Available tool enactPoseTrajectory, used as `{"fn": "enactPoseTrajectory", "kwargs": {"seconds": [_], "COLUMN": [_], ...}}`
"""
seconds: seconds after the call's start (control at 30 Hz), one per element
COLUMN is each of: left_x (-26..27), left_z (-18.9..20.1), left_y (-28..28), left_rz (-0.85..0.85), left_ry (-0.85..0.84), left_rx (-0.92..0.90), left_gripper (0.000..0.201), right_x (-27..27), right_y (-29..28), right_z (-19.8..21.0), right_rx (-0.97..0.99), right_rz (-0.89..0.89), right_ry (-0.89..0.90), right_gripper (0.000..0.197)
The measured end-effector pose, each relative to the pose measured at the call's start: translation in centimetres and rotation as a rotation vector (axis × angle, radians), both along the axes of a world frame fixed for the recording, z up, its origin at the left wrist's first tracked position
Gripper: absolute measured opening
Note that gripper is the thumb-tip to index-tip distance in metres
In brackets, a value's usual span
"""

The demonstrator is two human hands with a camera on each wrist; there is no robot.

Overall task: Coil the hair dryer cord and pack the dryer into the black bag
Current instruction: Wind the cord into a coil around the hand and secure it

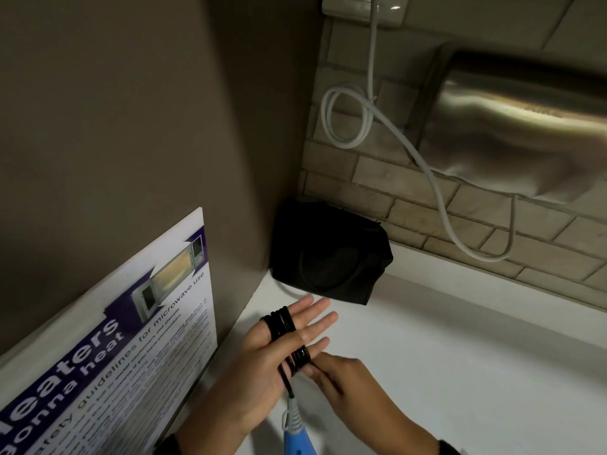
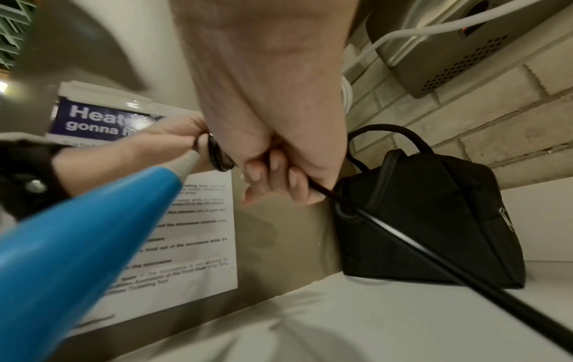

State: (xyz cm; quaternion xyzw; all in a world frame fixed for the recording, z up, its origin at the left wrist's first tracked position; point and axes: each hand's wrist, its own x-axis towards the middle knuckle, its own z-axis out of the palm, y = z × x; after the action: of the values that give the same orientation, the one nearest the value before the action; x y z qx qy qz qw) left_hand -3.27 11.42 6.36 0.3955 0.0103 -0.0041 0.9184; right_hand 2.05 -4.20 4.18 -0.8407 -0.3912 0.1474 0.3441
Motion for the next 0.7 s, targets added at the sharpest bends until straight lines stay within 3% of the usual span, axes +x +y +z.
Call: {"fn": "enactPoseTrajectory", "kwargs": {"seconds": [0.1,0.23,0.3,0.37,0.5,0.63,0.7], "left_x": [0.3,0.8,1.1,1.4,1.6,1.4,1.4], "left_z": [-0.5,-1.1,-1.4,-1.8,-2.2,-1.8,-1.2], "left_y": [0.2,0.2,0.2,0.3,0.4,0.4,0.2], "left_rz": [0.087,0.163,0.195,0.229,0.210,0.066,-0.014], "left_ry": [0.047,0.085,0.101,0.114,0.113,0.055,0.042], "left_rx": [-0.015,-0.020,-0.009,0.012,0.092,0.211,0.257], "left_gripper": [0.049,0.042,0.041,0.040,0.043,0.044,0.045], "right_x": [-1.0,-2.0,-3.0,-3.6,-4.1,-2.4,-1.6], "right_y": [-0.1,-2.0,-2.3,-2.4,-2.9,-2.6,-1.9], "right_z": [-0.6,0.1,-0.1,0.0,0.8,4.0,5.7], "right_rx": [-0.037,-0.145,-0.228,-0.251,-0.233,-0.120,-0.073], "right_rz": [0.001,-0.086,-0.073,-0.066,-0.037,-0.039,-0.040], "right_ry": [-0.057,-0.172,-0.236,-0.344,-0.294,-0.343,-0.408], "right_gripper": [0.061,0.076,0.062,0.033,0.036,0.010,0.010]}}
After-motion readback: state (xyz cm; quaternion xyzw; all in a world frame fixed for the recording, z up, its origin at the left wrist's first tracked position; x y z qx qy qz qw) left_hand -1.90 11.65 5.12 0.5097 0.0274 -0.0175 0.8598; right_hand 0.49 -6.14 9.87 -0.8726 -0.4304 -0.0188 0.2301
